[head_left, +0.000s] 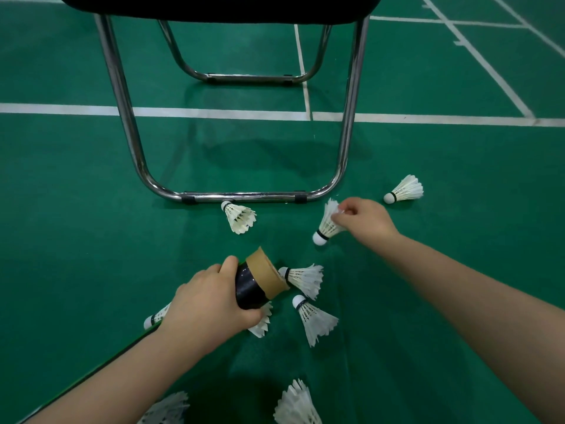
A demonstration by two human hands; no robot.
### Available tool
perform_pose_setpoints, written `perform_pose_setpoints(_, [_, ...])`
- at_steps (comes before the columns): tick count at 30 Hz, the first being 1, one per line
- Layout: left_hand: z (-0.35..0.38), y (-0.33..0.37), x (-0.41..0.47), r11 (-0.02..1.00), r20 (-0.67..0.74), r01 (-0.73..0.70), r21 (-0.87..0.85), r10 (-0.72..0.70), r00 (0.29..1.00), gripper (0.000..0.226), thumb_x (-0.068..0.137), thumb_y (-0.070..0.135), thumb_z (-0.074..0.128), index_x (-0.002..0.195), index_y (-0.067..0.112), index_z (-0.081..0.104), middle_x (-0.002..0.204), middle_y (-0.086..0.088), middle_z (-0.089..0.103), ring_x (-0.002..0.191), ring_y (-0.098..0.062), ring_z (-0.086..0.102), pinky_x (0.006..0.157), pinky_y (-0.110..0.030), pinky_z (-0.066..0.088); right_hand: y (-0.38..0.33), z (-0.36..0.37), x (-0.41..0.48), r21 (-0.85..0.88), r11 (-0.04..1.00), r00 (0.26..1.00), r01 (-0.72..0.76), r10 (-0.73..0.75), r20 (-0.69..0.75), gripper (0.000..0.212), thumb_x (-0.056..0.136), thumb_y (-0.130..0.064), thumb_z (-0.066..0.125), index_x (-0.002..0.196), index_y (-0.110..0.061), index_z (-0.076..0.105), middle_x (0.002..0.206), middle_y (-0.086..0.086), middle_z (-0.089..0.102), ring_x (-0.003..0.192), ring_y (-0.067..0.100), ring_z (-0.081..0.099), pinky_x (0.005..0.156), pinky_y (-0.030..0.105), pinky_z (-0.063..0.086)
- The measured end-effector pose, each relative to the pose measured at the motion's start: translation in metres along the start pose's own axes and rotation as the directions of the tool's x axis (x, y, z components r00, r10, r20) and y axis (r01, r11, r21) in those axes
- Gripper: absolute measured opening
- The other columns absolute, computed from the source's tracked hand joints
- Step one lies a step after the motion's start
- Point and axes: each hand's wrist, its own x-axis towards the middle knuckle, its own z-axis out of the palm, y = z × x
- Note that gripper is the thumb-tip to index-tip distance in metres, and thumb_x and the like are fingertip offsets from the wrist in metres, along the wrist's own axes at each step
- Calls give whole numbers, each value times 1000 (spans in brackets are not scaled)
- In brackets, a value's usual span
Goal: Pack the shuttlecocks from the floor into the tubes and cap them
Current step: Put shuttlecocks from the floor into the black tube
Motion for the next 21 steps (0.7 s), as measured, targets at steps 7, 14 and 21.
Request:
perform_pose_setpoints(7, [1,4,3,999,-20,21,-26,-21,1000,54,64,60,65,93,25,37,83,7,49,78,-18,54,69,-31,49,-50,3,-28,233,969,983,83,-119,143,22,83,-15,63,63,-23,60,66,-3,58,66,13,49,67,26,39])
perform_pose_setpoints(14, [5,4,1,998,-6,43,-53,-43,999,56,63,63,65,96,26,37,86,7,50,80,-17,54,71,-33,51,-60,2,-33,342,939,935,37,-154,320,26,83,-12,62,59,-21,65,63,-5,60,67,14,51,75,30,43])
perform_pose_setpoints(21, [-2,12,3,990,-49,26,-136,-33,998,55,62,59,68,93,26,37,86,6,50,79,-16,53,69,-33,49,-62,7,-48,189,982,647,22,-158,746,33,92,-48,48,106,-23,64,102,-8,65,92,6,58,93,33,45])
